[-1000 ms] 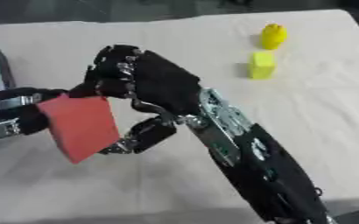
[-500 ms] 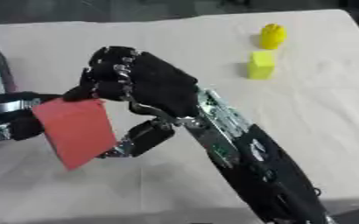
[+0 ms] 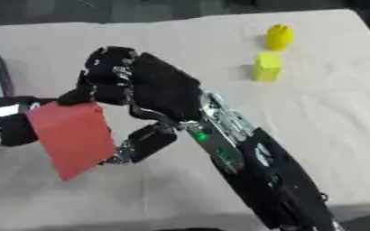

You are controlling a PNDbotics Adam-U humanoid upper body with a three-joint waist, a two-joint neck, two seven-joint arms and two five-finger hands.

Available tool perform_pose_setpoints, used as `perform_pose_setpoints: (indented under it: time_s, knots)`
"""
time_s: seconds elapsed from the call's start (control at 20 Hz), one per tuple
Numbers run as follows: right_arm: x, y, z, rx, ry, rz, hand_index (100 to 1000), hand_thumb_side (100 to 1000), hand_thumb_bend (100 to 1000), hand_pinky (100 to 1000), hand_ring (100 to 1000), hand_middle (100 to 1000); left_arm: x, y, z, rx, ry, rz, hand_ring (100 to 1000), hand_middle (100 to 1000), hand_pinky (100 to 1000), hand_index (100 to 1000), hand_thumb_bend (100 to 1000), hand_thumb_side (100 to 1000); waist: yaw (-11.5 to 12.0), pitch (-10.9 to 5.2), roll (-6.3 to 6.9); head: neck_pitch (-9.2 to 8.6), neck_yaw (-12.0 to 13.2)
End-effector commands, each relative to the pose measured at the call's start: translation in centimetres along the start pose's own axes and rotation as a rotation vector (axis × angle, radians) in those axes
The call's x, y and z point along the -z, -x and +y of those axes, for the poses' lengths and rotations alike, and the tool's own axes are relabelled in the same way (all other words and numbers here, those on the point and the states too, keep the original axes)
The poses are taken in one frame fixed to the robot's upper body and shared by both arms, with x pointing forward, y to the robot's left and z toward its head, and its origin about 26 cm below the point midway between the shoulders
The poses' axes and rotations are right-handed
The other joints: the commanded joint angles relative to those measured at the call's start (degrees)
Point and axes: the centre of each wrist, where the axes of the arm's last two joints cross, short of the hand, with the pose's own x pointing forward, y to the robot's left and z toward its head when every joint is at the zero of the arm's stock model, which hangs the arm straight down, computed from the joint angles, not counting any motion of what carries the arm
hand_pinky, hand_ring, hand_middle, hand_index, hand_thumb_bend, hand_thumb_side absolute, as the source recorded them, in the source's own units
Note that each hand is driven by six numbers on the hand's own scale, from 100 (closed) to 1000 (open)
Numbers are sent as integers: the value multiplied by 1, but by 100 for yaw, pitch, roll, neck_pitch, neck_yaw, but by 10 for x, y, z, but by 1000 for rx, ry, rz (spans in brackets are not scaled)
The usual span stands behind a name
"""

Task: Pick up the objects with one hand, pass them to the other hand, and then place them into the box on the other side of the table.

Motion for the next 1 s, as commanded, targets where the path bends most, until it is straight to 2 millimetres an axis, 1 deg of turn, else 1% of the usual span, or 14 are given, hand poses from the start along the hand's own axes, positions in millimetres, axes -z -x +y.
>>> perform_pose_setpoints:
  time_s: [0.05, 0.1, 0.35, 0.5, 0.75, 0.9, 1.0]
  knots:
    - [-2, 2, 10, -42, -100, -16, 549, 422, 305, 661, 561, 565, 21, -27, -3, 31, 88, -76, 820, 712, 1000, 1000, 100, 749, -5, -84, 26, -13, -22]
    - [-2, 2, 11, -45, -107, -21, 550, 424, 302, 661, 562, 567, 21, -26, -2, 14, 85, -74, 794, 682, 1000, 992, 100, 725, -5, -82, 29, -13, -25]
    - [-4, 3, 18, -52, -139, -37, 551, 428, 298, 661, 565, 569, 23, -21, 2, -79, 46, -65, 750, 639, 1000, 970, 100, 698, -10, -80, 32, -13, -15]
    - [-6, 4, 21, -58, -150, -33, 552, 430, 296, 662, 566, 569, 26, -22, 2, -118, 42, -69, 724, 611, 1000, 954, 100, 682, -7, -80, 28, -13, -4]
    - [-10, 5, 25, -67, -165, -15, 554, 437, 292, 665, 569, 571, 31, -26, 0, -159, 48, -74, 658, 549, 1000, 894, 100, 643, -3, -82, 26, -13, 8]
    - [-12, 6, 28, -72, -180, -9, 560, 441, 297, 669, 573, 574, 32, -27, 0, -172, 37, -64, 605, 501, 1000, 843, 100, 619, 0, -80, 26, -13, 11]
    - [-14, 6, 29, -77, -189, -6, 583, 446, 303, 673, 579, 578, 32, -26, 0, -183, 5, -45, 563, 465, 1000, 805, 100, 604, 1, -80, 26, -13, 9]
